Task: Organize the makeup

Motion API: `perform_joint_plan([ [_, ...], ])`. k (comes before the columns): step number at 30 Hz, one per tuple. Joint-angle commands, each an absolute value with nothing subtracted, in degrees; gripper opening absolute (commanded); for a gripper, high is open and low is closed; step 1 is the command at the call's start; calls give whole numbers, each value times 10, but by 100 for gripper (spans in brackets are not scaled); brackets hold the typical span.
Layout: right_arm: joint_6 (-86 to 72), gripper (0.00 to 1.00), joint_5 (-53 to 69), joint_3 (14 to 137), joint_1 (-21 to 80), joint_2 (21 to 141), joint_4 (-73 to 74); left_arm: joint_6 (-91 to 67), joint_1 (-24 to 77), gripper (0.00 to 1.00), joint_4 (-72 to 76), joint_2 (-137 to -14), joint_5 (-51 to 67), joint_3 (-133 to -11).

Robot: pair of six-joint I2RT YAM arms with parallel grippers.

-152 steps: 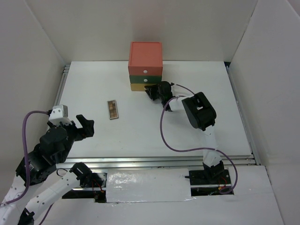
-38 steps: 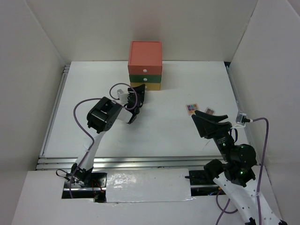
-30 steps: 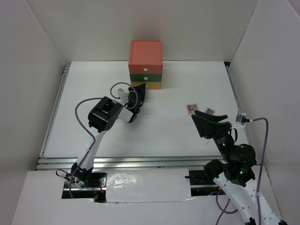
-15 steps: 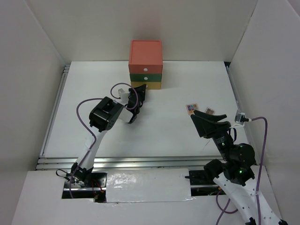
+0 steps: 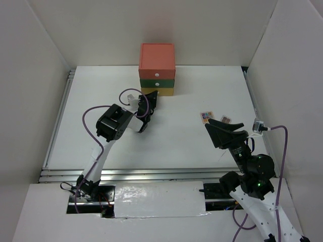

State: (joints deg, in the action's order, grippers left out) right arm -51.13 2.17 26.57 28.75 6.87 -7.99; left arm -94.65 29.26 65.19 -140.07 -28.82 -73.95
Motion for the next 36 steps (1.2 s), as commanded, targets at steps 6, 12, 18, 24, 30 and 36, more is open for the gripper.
perform_joint_plan([
  [6, -511, 98, 27, 259, 294, 74, -115, -918, 293, 14, 664, -1390, -274, -707],
  [12, -510, 98, 28, 260, 293, 71, -113, -912, 304, 13, 694, -1363, -281, -660],
  [18, -509, 98, 25, 260, 293, 62, -112, -907, 323, 11, 728, -1339, -281, -621],
  [24, -511, 97, 29, 259, 293, 61, -112, -913, 350, 16, 785, -1317, -306, -548],
  [30, -509, 97, 29, 261, 293, 57, -110, -889, 342, 49, 782, -1333, -294, -584],
  [36, -506, 97, 30, 261, 293, 61, -111, -859, 323, 65, 785, -1358, -293, -635],
])
